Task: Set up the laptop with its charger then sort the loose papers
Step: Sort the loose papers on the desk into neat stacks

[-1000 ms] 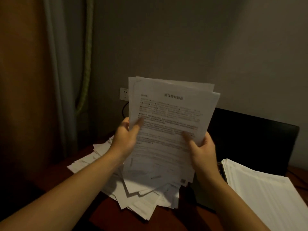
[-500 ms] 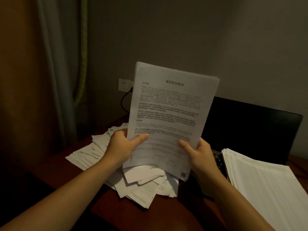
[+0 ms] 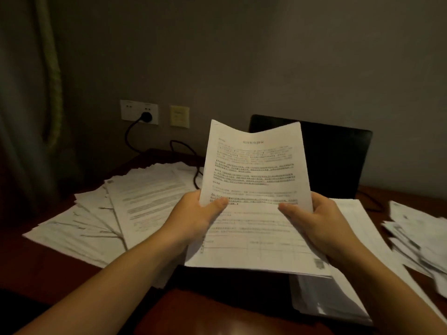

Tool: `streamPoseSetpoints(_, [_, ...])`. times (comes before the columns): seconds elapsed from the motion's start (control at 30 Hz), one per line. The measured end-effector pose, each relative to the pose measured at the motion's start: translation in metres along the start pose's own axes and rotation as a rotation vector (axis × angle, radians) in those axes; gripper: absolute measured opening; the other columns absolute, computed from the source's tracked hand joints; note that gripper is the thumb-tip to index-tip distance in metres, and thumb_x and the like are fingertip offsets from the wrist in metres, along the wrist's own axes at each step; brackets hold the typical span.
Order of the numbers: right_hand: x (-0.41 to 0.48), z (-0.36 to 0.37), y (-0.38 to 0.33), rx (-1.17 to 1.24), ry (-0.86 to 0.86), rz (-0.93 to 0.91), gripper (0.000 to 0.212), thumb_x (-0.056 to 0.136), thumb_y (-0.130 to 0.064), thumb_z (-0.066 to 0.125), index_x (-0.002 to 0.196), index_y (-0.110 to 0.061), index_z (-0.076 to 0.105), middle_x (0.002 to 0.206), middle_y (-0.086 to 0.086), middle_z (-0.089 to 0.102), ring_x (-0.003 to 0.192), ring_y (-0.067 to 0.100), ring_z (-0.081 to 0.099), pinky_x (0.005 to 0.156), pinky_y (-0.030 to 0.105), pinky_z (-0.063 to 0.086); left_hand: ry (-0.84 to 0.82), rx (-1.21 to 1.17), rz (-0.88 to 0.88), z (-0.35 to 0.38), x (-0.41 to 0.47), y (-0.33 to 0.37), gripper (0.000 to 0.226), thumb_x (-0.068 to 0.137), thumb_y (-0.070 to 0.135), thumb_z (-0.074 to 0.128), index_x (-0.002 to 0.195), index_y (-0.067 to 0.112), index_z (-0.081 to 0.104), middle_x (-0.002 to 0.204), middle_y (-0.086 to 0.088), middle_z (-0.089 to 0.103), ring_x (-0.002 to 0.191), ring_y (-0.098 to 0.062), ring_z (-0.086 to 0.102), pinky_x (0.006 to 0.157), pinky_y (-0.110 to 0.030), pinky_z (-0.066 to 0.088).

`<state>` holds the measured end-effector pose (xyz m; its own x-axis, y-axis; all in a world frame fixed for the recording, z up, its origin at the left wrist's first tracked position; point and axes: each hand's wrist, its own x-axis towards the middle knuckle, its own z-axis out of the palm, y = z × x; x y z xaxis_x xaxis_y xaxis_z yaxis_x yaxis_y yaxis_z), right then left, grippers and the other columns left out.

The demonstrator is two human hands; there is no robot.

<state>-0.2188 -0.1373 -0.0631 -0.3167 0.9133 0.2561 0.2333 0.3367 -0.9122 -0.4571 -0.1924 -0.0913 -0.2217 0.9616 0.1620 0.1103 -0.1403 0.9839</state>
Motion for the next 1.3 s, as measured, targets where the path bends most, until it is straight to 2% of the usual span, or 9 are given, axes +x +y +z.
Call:
streamPoseSetpoints(0.23, [-0.031, -0.081, 0.028, -0.038, 0.131, 0.153, 0.018, 0.09, -0.024, 0.073, 0.104, -0.032, 0.065, 0.089, -0.017, 0.076, 0.077, 0.005, 0.074, 0.053, 0.018, 0.055, -0.134, 0.007, -0.039, 0.084, 0.011, 0.004, 0.043, 0.095, 0.022, 0.064, 0.135, 0.035, 0.055, 0.12, 0.011, 0.072, 0.113, -0.02, 0.068, 0.096, -0.047, 0.054])
streamPoseSetpoints(0.33, [-0.042, -0.111, 0.04, -0.088, 0.194, 0.219, 0.024, 0.089, -0.025, 0.073, 0.109, -0.032, 0.062, 0.099, -0.015, 0.073, 0.078, 0.009, 0.075, 0.057, 0.023, 0.058, -0.157, 0.165, 0.002, 0.112, 0.009, 0.007, 0.064, 0.097, 0.017, 0.063, 0.146, 0.045, 0.033, 0.113, 0.016, 0.072, 0.1, -0.006, 0.07, 0.077, -0.023, 0.057])
streamPoseSetpoints(0.4, [-0.047, -0.129, 0.045, -0.157, 0.236, 0.241, 0.025, 0.09, -0.026, 0.072, 0.11, -0.033, 0.06, 0.102, -0.014, 0.071, 0.077, 0.011, 0.075, 0.056, 0.023, 0.059, -0.21, 0.278, 0.069, 0.127, 0.008, 0.007, 0.049, 0.097, 0.014, 0.061, 0.14, 0.036, 0.051, 0.114, 0.023, 0.066, 0.106, 0.0, 0.065, 0.076, -0.011, 0.052])
streamPoseSetpoints(0.5, [-0.049, -0.148, 0.054, -0.256, 0.299, 0.274, 0.042, 0.09, -0.026, 0.072, 0.129, -0.028, 0.056, 0.113, -0.008, 0.07, 0.086, 0.014, 0.073, 0.06, 0.027, 0.061, -0.234, 0.546, 0.172, 0.143, 0.005, 0.005, 0.025, 0.097, 0.023, 0.062, 0.119, 0.03, 0.071, 0.122, 0.018, 0.064, 0.107, 0.0, 0.061, 0.08, -0.008, 0.047])
streamPoseSetpoints(0.63, [-0.05, -0.152, 0.073, -0.544, 0.353, 0.256, 0.06, 0.088, -0.029, 0.075, 0.143, -0.027, 0.049, 0.115, -0.004, 0.064, 0.093, 0.016, 0.064, 0.074, 0.033, 0.058, -0.264, 0.868, 0.319, 0.15, 0.004, -0.002, 0.018, 0.098, 0.033, 0.058, 0.106, 0.037, 0.073, 0.104, 0.017, 0.058, 0.087, -0.003, 0.055, 0.078, -0.021, 0.049])
streamPoseSetpoints(0.83, [-0.045, -0.149, 0.103, -0.768, 0.265, 0.168, 0.026, 0.092, -0.037, 0.068, 0.116, -0.027, 0.065, 0.121, -0.003, 0.065, 0.1, 0.013, 0.058, 0.082, 0.029, 0.049, -0.153, 0.961, 0.332, 0.148, 0.002, -0.018, 0.014, 0.097, 0.038, 0.055, 0.106, 0.041, 0.065, 0.096, 0.02, 0.045, 0.082, 0.001, 0.047, 0.062, -0.013, 0.033])
streamPoseSetpoints(1.0, [-0.044, -0.147, 0.104, -0.931, 0.185, 0.187, 0.02, 0.094, -0.046, 0.06, 0.11, -0.035, 0.062, 0.146, -0.005, 0.046, 0.136, 0.019, 0.036, 0.109, 0.046, 0.037, -0.128, 0.975, 0.289, 0.141, 0.004, -0.021, 0.009, 0.095, 0.041, 0.057, 0.103, 0.042, 0.062, 0.113, 0.017, 0.043, 0.113, -0.006, 0.04, 0.093, -0.025, 0.035])
streamPoseSetpoints(1.17, [-0.049, -0.142, 0.098, -0.946, 0.185, 0.094, 0.023, 0.094, -0.048, 0.058, 0.11, -0.033, 0.067, 0.145, -0.005, 0.05, 0.138, 0.019, 0.035, 0.113, 0.051, 0.029, -0.127, 0.97, 0.222, 0.136, 0.004, -0.014, 0.025, 0.094, 0.05, 0.057, 0.117, 0.04, 0.06, 0.139, 0.012, 0.038, 0.138, -0.01, 0.025, 0.114, -0.038, 0.023])
streamPoseSetpoints(1.3, [-0.053, -0.127, 0.079, -1.022, 0.213, -0.095, 0.034, 0.088, -0.046, 0.053, 0.103, -0.023, 0.073, 0.13, 0.003, 0.063, 0.128, 0.027, 0.048, 0.104, 0.049, 0.037, -0.186, 0.955, 0.178, 0.125, -0.001, -0.01, 0.049, 0.095, 0.054, 0.053, 0.142, 0.04, 0.045, 0.154, 0.009, 0.029, 0.149, -0.013, 0.01, 0.121, -0.044, 0.014])
